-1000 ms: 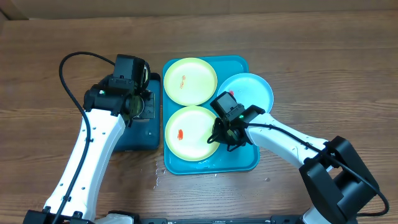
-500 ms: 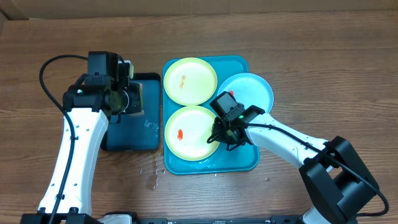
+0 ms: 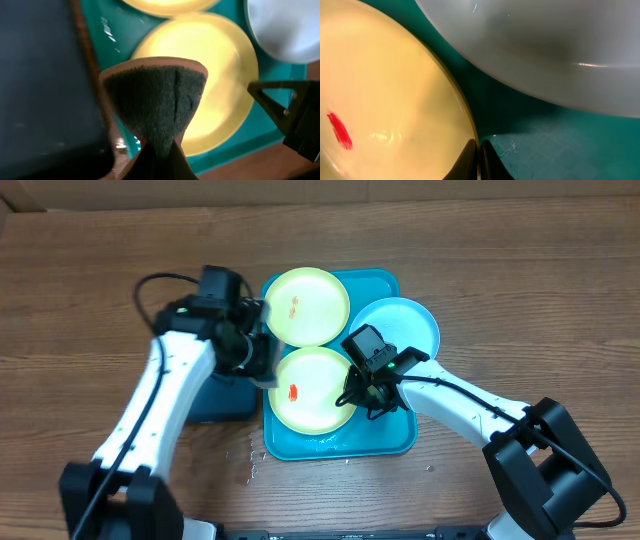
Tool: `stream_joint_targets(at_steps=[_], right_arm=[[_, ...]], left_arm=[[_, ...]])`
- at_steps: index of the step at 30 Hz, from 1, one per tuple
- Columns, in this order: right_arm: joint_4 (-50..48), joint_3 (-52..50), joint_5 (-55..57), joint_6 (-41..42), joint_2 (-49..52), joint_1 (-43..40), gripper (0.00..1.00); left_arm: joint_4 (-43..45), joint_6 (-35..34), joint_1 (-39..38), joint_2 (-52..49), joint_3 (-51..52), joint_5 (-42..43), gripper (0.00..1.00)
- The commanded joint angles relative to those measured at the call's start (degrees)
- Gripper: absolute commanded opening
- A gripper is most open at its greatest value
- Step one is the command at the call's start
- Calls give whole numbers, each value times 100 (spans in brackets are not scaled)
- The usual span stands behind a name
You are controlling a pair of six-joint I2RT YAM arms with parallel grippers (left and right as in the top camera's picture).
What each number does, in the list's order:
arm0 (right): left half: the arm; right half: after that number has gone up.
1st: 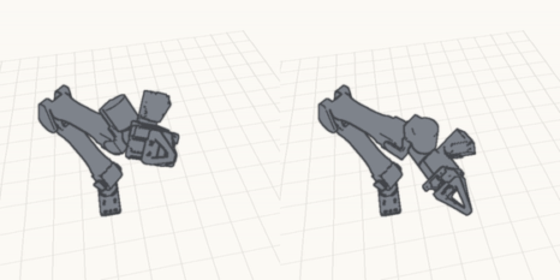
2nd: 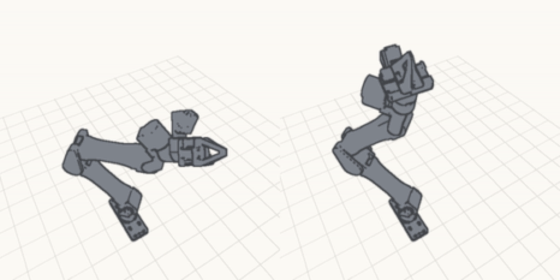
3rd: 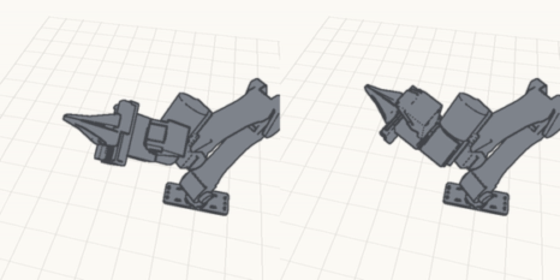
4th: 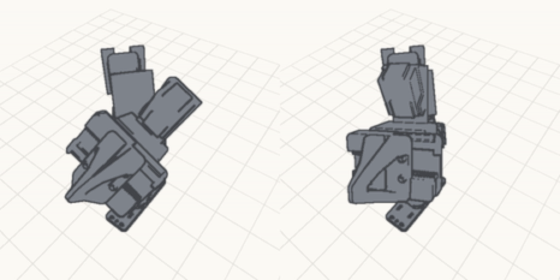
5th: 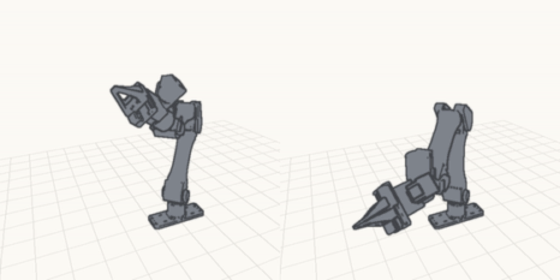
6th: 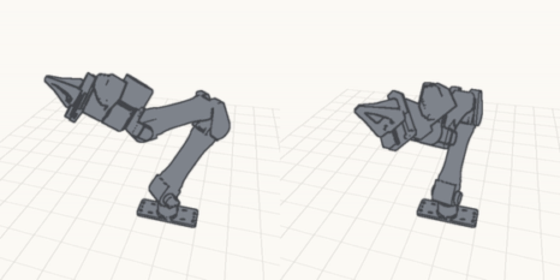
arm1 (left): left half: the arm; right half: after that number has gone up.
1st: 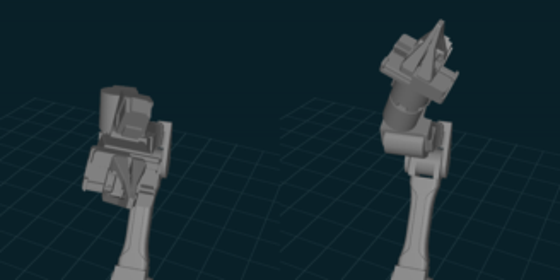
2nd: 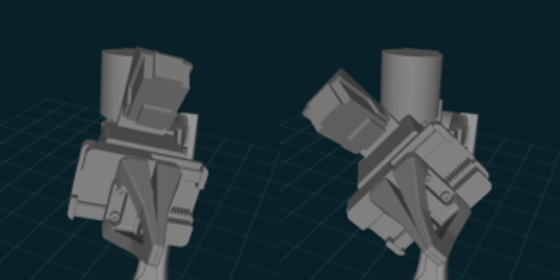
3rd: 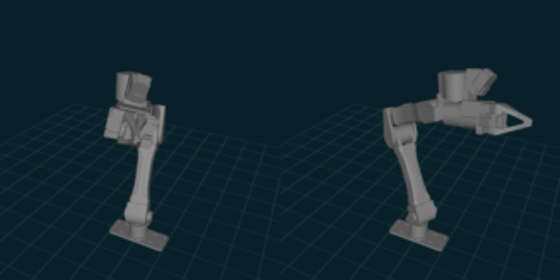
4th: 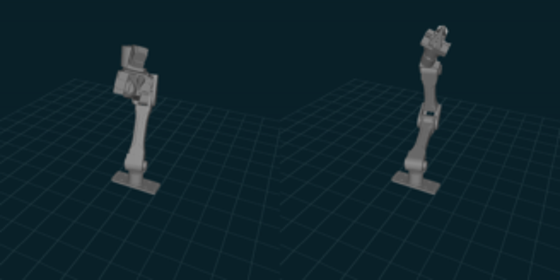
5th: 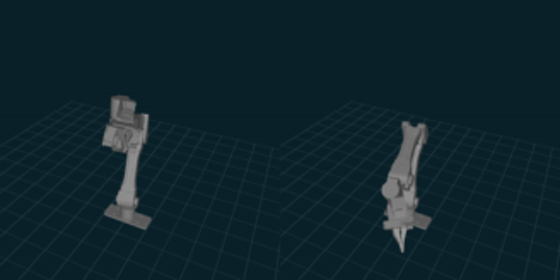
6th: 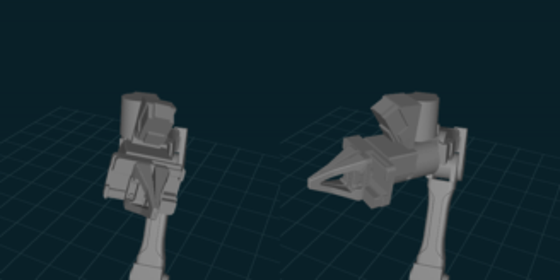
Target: Clean dirty plates on tray and stack at the side
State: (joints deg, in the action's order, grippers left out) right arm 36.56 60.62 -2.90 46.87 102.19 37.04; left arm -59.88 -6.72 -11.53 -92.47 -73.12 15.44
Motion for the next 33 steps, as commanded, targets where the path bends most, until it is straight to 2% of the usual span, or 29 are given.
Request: stream_joint_targets(at_steps=[1, 10, 20, 23, 33], right_arm=[[-33, -2, 177, 118, 11, -74, 4], [-31, -2, 168, 116, 11, -74, 4], [232, -2, -212, 116, 4, -74, 4], [225, -2, -210, 116, 4, -74, 4], [166, -2, -212, 114, 4, -74, 4]], left_arm=[[-7, -118, -289, -267, -85, 227, 4], [173, -151, -501, -431, -85, -251, 4], [81, -116, -518, -431, -63, -293, 4], [155, -116, -555, -431, 17, -625, 4], [1270, -125, -782, -431, 761, -645, 4]])
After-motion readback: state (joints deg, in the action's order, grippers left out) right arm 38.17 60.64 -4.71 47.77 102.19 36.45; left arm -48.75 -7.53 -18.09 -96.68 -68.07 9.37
